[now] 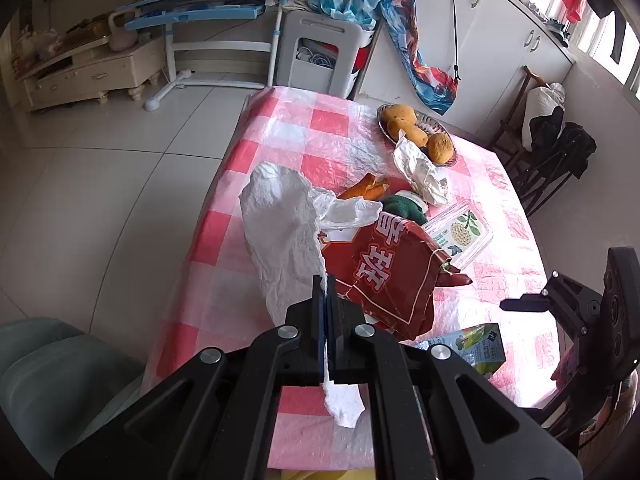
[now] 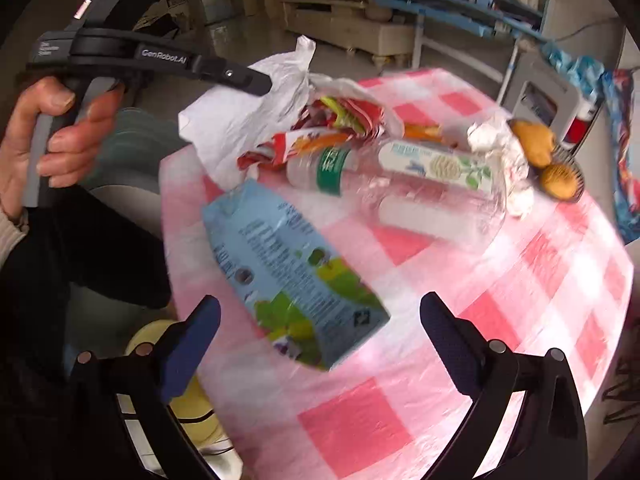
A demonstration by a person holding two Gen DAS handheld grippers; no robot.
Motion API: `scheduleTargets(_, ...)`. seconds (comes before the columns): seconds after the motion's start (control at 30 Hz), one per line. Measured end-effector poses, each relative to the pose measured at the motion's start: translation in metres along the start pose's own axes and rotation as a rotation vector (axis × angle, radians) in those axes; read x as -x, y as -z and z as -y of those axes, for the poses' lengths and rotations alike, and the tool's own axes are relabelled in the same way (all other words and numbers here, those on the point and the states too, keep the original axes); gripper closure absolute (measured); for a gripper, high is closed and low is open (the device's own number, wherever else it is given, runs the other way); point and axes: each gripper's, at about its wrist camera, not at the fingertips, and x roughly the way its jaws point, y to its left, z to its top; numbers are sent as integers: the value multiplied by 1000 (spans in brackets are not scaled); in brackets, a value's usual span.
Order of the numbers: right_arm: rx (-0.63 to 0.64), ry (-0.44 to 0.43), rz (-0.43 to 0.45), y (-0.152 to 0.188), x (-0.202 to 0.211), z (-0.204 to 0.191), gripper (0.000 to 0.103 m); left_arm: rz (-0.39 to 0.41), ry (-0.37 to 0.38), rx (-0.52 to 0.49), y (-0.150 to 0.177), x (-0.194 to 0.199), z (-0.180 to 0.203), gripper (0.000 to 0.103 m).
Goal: Collect trash
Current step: 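Grasp blue milk carton with right gripper and lift it while left holds bag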
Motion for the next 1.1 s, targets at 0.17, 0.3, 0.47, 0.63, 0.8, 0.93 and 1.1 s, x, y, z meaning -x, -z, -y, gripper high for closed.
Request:
scheduleTargets(0.17, 159, 80, -55, -8, -34, -35, 8, 1, 3, -14, 1, 1, 2, 101)
scheduleTargets(0.3, 172, 126, -64, -8, -46, -41, 14, 8, 8, -13, 1, 4, 1, 101)
scheduleTargets(0.47, 86, 59, -46, -9, -37, -31, 45, 21, 14, -2, 0, 6, 0, 101)
scheduleTargets(0.63, -19, -65, 61, -11, -17, -19, 48, 45, 21, -6, 1, 14, 1, 101)
scheduleTargets(0.8, -104, -230, 169, -15, -1, -20, 48, 59, 26, -5, 5, 21, 0, 101)
scheduleTargets(0.93, -92, -371, 194, -11, 5, -42, 48, 74, 24, 13, 6, 30, -8, 101)
scheduleTargets(1.1, -6, -507, 136, -9, 1, -79, 48, 88, 25, 29, 11, 39, -17, 101)
